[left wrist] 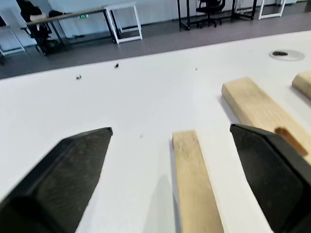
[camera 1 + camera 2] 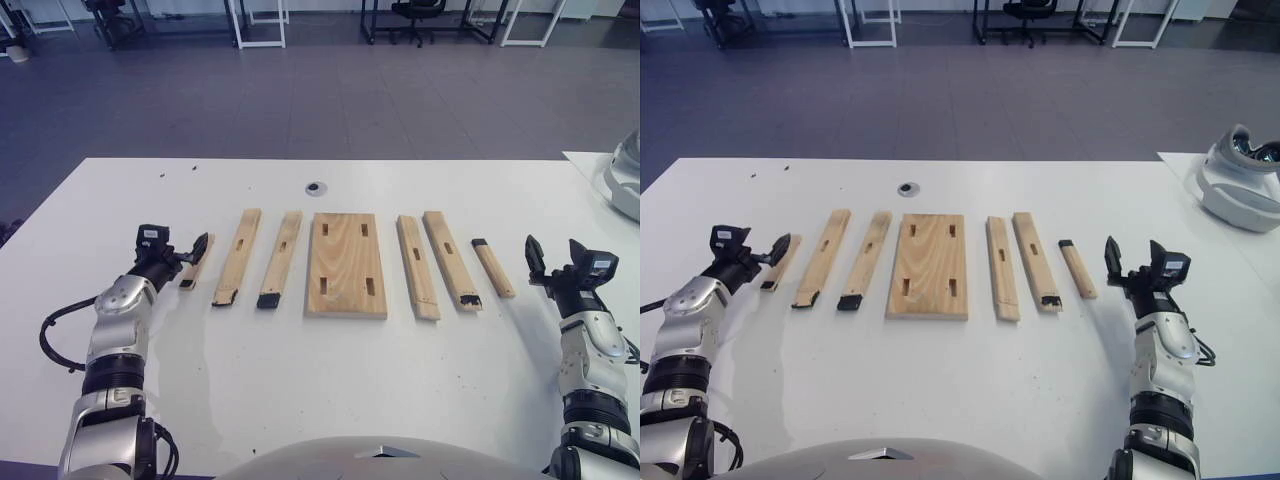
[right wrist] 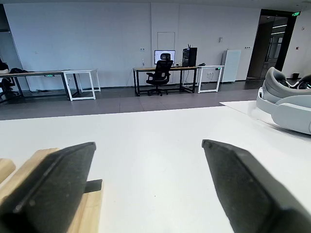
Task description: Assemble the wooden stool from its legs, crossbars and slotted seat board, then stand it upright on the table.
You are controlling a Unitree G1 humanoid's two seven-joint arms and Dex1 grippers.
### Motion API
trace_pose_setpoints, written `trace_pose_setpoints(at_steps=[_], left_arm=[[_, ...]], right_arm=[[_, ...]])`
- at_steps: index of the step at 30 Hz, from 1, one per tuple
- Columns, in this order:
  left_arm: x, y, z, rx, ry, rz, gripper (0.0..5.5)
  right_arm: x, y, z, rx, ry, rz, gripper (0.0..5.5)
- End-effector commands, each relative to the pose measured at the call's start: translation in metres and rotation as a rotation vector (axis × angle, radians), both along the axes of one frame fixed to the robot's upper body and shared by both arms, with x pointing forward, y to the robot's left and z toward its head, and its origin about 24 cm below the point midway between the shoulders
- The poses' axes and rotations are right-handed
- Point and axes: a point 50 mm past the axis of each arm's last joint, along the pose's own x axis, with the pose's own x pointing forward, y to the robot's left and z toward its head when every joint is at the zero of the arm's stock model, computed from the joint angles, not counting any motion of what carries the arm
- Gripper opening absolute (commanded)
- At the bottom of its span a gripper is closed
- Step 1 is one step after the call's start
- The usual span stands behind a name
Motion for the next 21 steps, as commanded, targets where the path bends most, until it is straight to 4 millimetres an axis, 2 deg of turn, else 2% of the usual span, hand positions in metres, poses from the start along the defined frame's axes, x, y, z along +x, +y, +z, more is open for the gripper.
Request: trace_pose_setpoints(at_steps=[1,9,13,18,20,21], left_arm=[[-0.012,0.0,-0.02,0.004,0.145,-0.033,4.11],[-0.02,0.002,-0.031,0.02,0.256,-0.04,2.91],[-0.022,0.001,-0.031,0.013,0.264,-0.056,2.06],[-0.024,0.002,-0.033,0.013,0.277,-0.063,1.3],[-0.02,0.007,-0.027,0.029,0.246,-0.034,1.28],[-0.01,0.006,-0.011,-0.002,0.144,-0.017,1.28]], right_arm=[[0.0,0.001,-0.001,-0.012,0.014,0.005,4.13],[0.0,0.002,-0.003,-0.015,0.027,0.01,4.13],[0.0,0.002,-0.004,-0.017,0.03,0.009,4.13],[0.001,0.001,-0.002,-0.021,0.032,0.014,4.13],[0.007,0.01,0.007,-0.002,0.014,0.085,4.13],[0.015,0.019,0.016,0.051,-0.009,0.141,4.13]])
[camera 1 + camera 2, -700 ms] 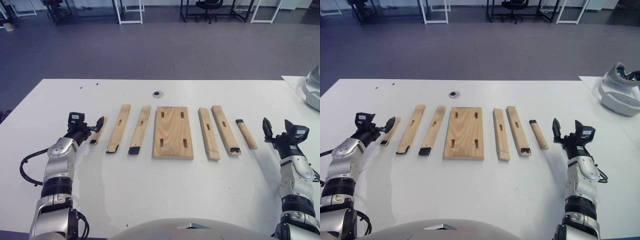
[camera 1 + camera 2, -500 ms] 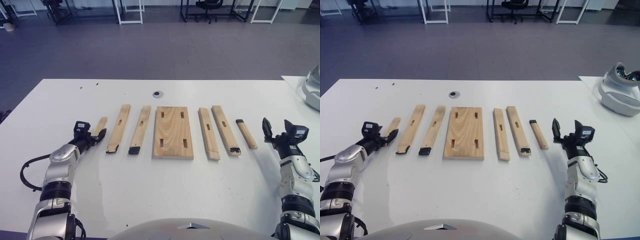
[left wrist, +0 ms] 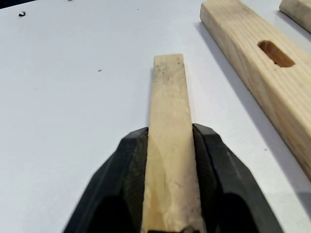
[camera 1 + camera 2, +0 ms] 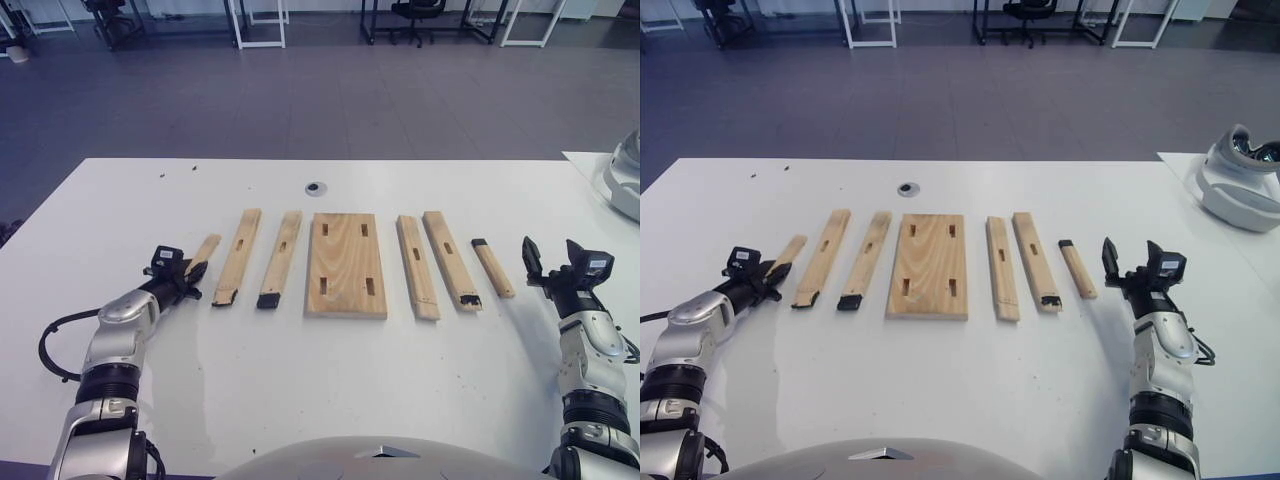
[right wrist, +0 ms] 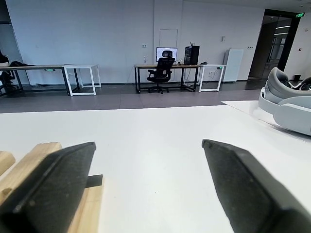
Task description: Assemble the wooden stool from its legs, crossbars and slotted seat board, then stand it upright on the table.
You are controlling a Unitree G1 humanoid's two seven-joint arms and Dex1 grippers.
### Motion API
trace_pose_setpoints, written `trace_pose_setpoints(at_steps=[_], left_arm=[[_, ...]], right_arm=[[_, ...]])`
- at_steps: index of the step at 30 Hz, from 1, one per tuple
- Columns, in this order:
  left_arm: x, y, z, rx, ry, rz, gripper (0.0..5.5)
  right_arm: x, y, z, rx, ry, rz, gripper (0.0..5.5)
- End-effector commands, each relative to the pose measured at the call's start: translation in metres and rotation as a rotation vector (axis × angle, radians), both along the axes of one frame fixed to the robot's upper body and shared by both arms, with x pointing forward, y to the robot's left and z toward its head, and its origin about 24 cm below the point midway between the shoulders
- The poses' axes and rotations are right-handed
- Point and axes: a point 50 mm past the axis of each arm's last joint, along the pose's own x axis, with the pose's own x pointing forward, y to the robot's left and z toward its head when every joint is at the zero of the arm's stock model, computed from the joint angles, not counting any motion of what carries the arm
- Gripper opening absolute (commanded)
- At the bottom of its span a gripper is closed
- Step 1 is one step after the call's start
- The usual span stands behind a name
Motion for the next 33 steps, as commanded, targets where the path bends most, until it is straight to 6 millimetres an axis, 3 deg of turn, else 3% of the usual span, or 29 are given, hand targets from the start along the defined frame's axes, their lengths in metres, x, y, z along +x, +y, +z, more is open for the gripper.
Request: trace_pose_setpoints(at_steps=[1,2,4,7,9,11,14,33], left_arm=[[0.015,0.002,0.032,-0.048,-0.177,0.037,1.28],[0.028,-0.015,0.06,-0.092,-0.315,-0.03,1.28],[0.047,-0.079,0.11,-0.162,-0.531,-0.292,1.28],[0.049,-0.161,0.15,-0.187,-0.682,-0.618,1.28],[0.044,-0.195,0.167,-0.173,-0.759,-0.767,1.28],[0.039,-0.213,0.181,-0.187,-0.816,-0.834,1.28],[0.034,-0.221,0.183,-0.171,-0.827,-0.872,1.28],[0.032,-0.219,0.174,-0.063,-0.792,-0.903,1.28]], right_arm=[[0.023,0.029,0.03,0.153,-0.07,0.177,4.13],[0.033,0.051,0.049,0.247,-0.126,0.286,4.13],[0.049,0.11,0.093,0.479,-0.239,0.546,4.13],[0.056,0.177,0.133,0.676,-0.252,0.832,4.13],[0.059,0.201,0.148,0.79,-0.235,0.916,4.13],[0.059,0.213,0.155,0.889,-0.218,0.94,4.13],[0.058,0.217,0.161,0.952,-0.217,0.946,4.13],[0.055,0.215,0.163,0.97,-0.207,0.856,0.8]])
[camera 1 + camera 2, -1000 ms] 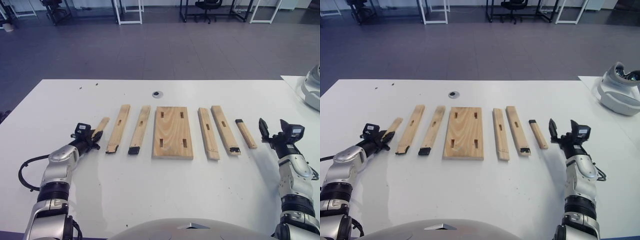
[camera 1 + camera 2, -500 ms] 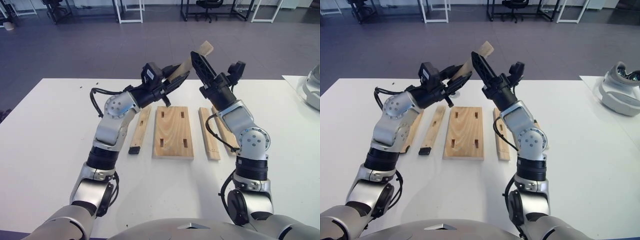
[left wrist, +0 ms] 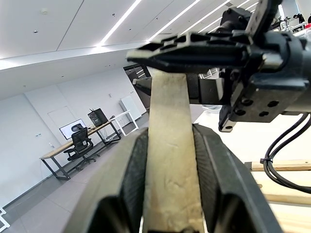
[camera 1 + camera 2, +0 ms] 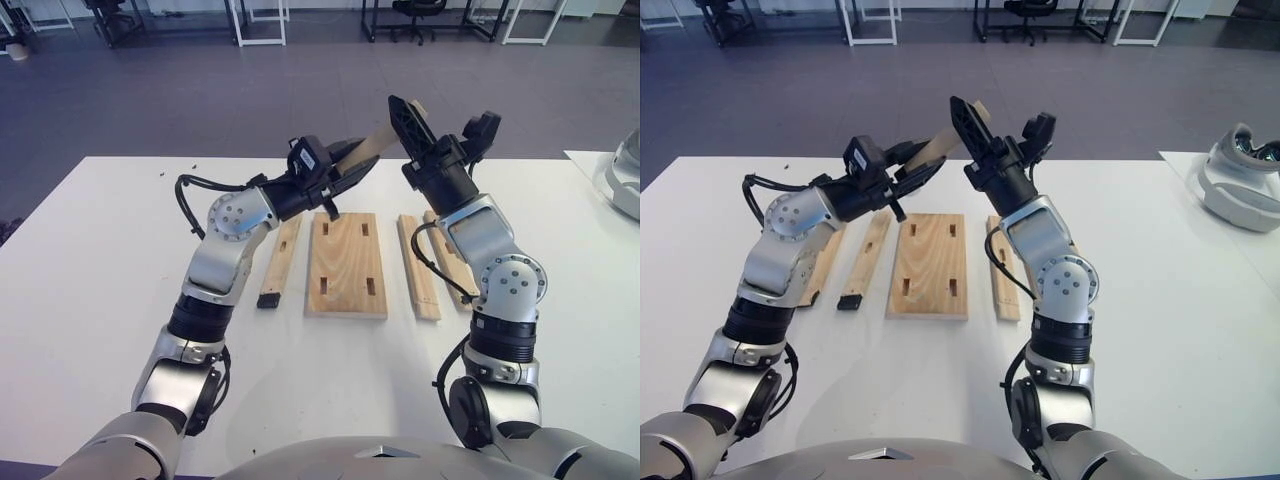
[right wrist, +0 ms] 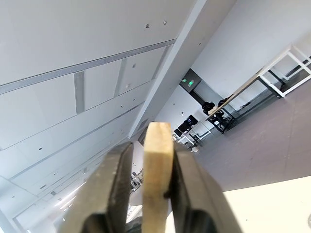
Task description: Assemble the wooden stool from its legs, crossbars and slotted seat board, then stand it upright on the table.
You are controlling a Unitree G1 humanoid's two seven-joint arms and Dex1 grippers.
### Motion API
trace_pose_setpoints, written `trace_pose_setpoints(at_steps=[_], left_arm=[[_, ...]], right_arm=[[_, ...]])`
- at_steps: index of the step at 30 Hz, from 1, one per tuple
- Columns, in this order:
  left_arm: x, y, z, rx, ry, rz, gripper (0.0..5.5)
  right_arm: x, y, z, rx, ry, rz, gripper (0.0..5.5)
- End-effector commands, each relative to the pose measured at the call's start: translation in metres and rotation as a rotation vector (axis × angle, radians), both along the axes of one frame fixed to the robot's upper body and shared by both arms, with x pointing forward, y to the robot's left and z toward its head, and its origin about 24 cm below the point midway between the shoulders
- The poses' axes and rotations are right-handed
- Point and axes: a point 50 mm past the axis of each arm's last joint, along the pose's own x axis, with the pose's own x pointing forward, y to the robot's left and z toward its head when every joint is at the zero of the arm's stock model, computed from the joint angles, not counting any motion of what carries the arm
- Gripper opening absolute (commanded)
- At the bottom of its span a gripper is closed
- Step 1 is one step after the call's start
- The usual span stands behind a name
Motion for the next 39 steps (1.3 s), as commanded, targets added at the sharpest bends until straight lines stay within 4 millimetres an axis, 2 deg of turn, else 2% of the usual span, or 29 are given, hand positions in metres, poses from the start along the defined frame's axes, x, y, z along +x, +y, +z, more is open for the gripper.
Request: trace_pose_setpoints(at_steps=[1,2,5,6,9,11,13,17,22,30,34,39], left_arm=[[-0.002,-0.001,0.0,0.038,-0.016,-0.007,1.28],[-0.002,-0.001,-0.001,0.043,-0.016,-0.008,1.28],[-0.001,-0.002,-0.002,0.052,-0.013,0.0,1.28],[0.0,-0.001,-0.004,0.057,0.003,0.005,1.65],[0.006,0.003,-0.014,0.112,0.026,0.058,2.08],[0.01,0.01,-0.016,0.089,0.045,0.1,2.51],[0.01,0.017,-0.02,0.063,0.069,0.129,2.86],[0.013,0.021,-0.025,0.042,0.065,0.204,3.42],[0.017,0.025,-0.025,0.021,0.067,0.244,3.42],[0.016,0.026,-0.03,-0.037,0.104,0.263,3.42],[0.016,0.028,-0.032,-0.048,0.115,0.27,3.42],[0.016,0.025,-0.032,-0.053,0.122,0.261,3.42]], right_arm=[[0.001,-0.001,0.0,0.002,0.01,-0.017,0.63],[0.002,-0.001,0.0,-0.003,0.014,-0.025,0.45],[0.003,-0.003,-0.003,-0.015,0.027,-0.05,0.41],[0.004,-0.004,-0.004,-0.023,0.034,-0.068,0.41],[0.004,-0.039,-0.038,-0.132,0.134,-0.334,0.41],[-0.011,-0.072,-0.063,-0.227,0.182,-0.506,0.41],[-0.025,-0.09,-0.081,-0.294,0.224,-0.583,0.41],[-0.027,-0.09,-0.11,-0.378,0.295,-0.608,0.41],[-0.02,-0.09,-0.127,-0.43,0.314,-0.643,0.41],[-0.005,-0.085,-0.127,-0.439,0.262,-0.641,0.41],[-0.003,-0.088,-0.128,-0.447,0.253,-0.654,0.41],[-0.005,-0.089,-0.139,-0.519,0.271,-0.677,0.41]])
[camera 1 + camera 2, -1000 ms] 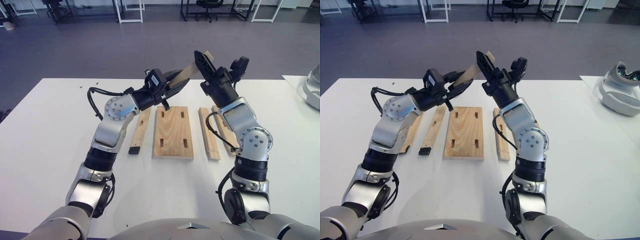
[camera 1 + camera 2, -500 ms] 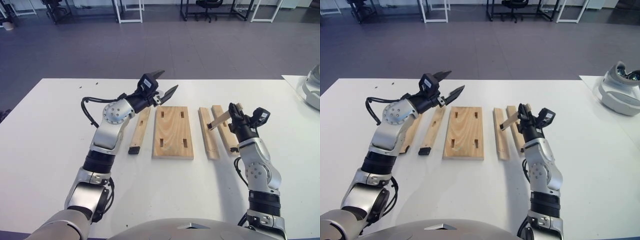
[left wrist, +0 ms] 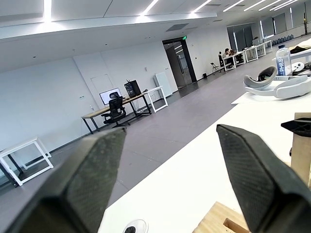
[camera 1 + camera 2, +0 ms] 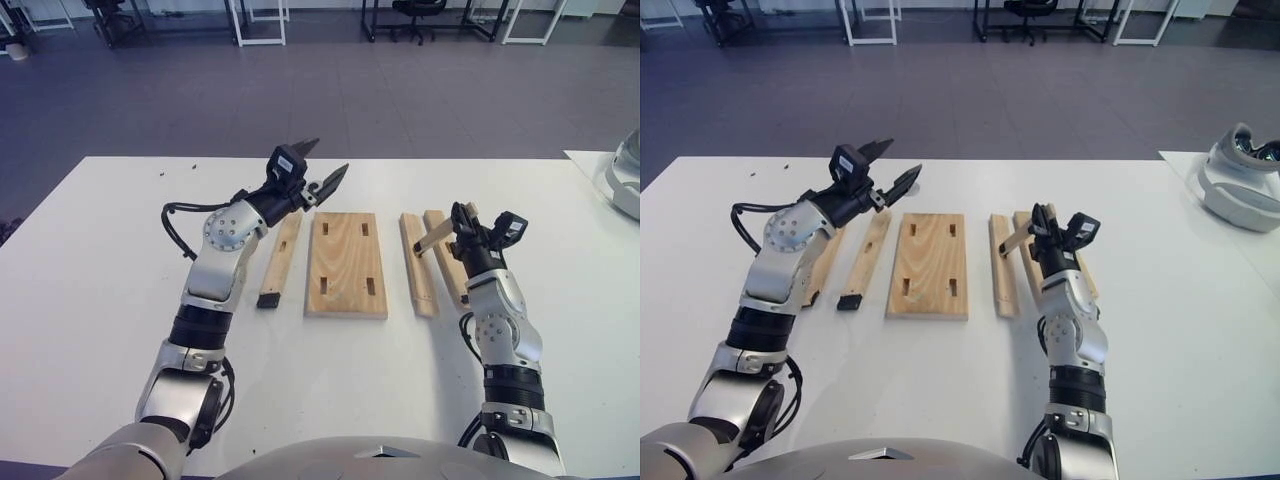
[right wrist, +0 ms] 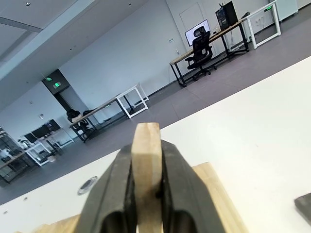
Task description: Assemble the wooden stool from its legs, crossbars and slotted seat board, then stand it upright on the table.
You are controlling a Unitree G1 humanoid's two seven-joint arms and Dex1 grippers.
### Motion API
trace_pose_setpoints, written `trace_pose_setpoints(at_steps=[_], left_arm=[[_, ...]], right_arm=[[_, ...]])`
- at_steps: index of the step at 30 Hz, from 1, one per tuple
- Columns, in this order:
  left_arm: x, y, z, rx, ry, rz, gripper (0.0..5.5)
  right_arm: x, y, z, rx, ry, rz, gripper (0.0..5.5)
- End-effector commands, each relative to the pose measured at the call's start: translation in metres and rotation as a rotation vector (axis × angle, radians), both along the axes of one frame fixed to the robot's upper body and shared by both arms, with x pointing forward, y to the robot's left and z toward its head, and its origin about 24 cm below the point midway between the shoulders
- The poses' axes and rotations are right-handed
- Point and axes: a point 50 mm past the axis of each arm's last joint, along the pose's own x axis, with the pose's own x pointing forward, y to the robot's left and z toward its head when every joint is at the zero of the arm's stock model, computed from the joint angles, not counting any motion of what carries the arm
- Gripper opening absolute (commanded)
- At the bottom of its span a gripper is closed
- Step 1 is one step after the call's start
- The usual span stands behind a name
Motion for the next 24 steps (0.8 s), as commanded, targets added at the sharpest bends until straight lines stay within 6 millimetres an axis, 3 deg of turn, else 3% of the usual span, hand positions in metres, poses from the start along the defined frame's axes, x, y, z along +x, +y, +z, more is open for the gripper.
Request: trace_pose_setpoints(at_steps=[1,5,11,20,22,24], left_arm=[[0.0,0.001,-0.004,0.004,0.017,0.005,3.42],[0.0,0.001,-0.004,0.006,0.018,0.004,3.42],[0.0,0.002,-0.004,0.01,0.019,0.01,3.42],[0.0,0.005,-0.007,0.033,0.021,0.015,3.42],[0.0,0.005,-0.007,0.037,0.022,0.016,3.42],[0.001,0.005,-0.007,0.038,0.021,0.019,3.42]], right_arm=[[0.001,0.0,-0.004,-0.045,0.011,-0.012,0.41],[-0.002,0.005,-0.009,-0.147,0.035,0.014,0.41],[-0.014,0.01,-0.038,-0.358,0.144,0.073,0.41],[-0.05,0.003,-0.106,-0.496,0.405,0.173,0.41],[-0.053,0.0,-0.109,-0.494,0.402,0.173,0.41],[-0.048,0.0,-0.101,-0.48,0.338,0.163,0.41]])
